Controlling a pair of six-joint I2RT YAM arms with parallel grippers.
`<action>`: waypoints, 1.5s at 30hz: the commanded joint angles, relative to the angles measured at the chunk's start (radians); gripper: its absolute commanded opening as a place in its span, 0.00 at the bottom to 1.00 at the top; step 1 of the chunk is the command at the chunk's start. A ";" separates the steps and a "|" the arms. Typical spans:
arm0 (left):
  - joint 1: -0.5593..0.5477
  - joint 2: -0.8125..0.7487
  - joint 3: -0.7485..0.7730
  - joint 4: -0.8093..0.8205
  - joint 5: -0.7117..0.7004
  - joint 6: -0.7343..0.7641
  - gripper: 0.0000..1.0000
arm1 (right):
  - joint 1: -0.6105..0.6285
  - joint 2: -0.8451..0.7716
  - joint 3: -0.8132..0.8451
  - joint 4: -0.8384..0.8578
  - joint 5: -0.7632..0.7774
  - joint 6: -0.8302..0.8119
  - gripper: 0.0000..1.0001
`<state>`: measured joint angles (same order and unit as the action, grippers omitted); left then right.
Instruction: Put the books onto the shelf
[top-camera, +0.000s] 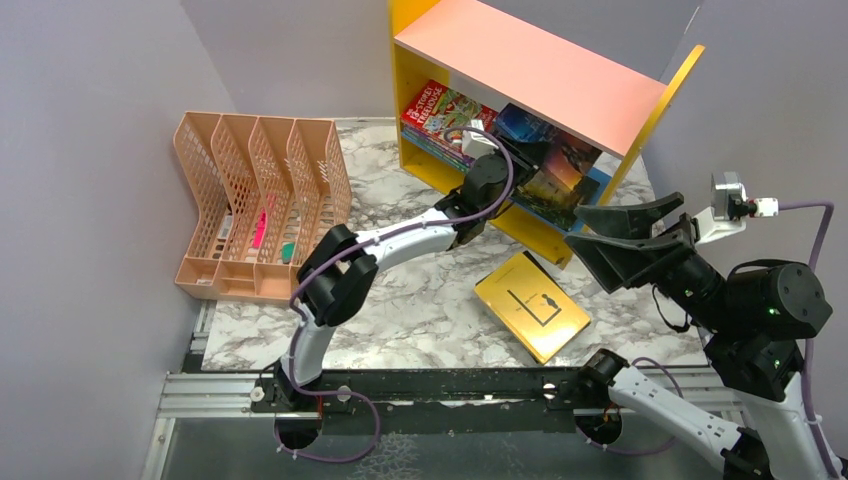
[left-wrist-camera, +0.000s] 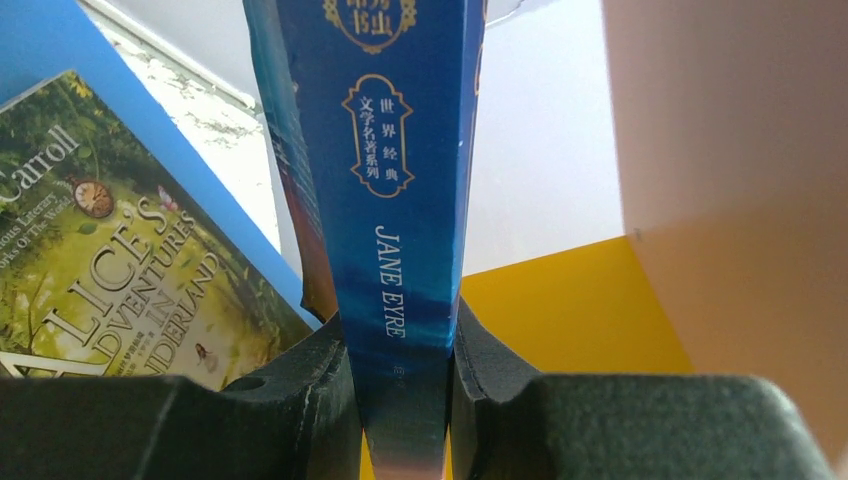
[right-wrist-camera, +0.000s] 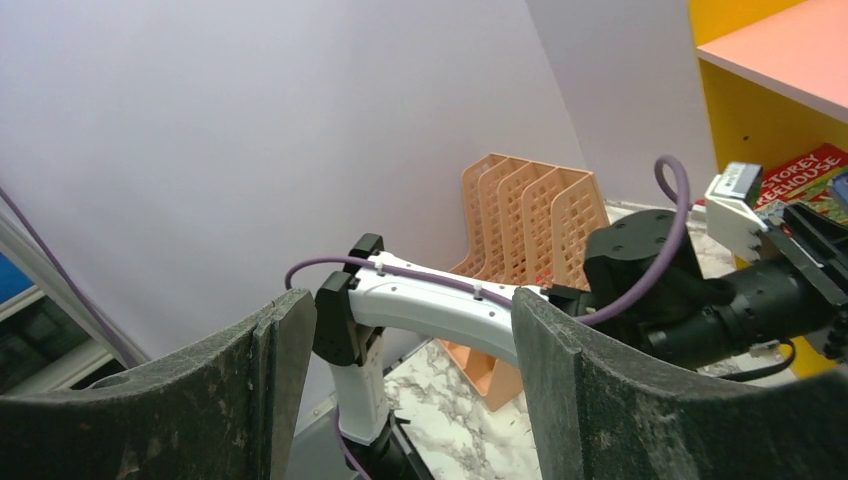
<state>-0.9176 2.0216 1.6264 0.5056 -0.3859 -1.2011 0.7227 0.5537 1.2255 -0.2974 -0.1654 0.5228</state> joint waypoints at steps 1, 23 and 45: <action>-0.011 0.035 0.085 0.208 -0.060 -0.086 0.00 | 0.000 -0.005 0.010 -0.043 0.015 0.009 0.76; -0.054 0.050 -0.110 0.269 -0.060 -0.225 0.00 | 0.000 -0.006 -0.055 -0.059 0.049 0.040 0.76; -0.097 0.042 -0.167 0.282 -0.269 -0.218 0.02 | -0.001 -0.020 -0.070 -0.082 0.070 0.051 0.76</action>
<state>-1.0122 2.1414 1.4628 0.6575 -0.5434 -1.4105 0.7227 0.5484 1.1637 -0.3573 -0.1204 0.5682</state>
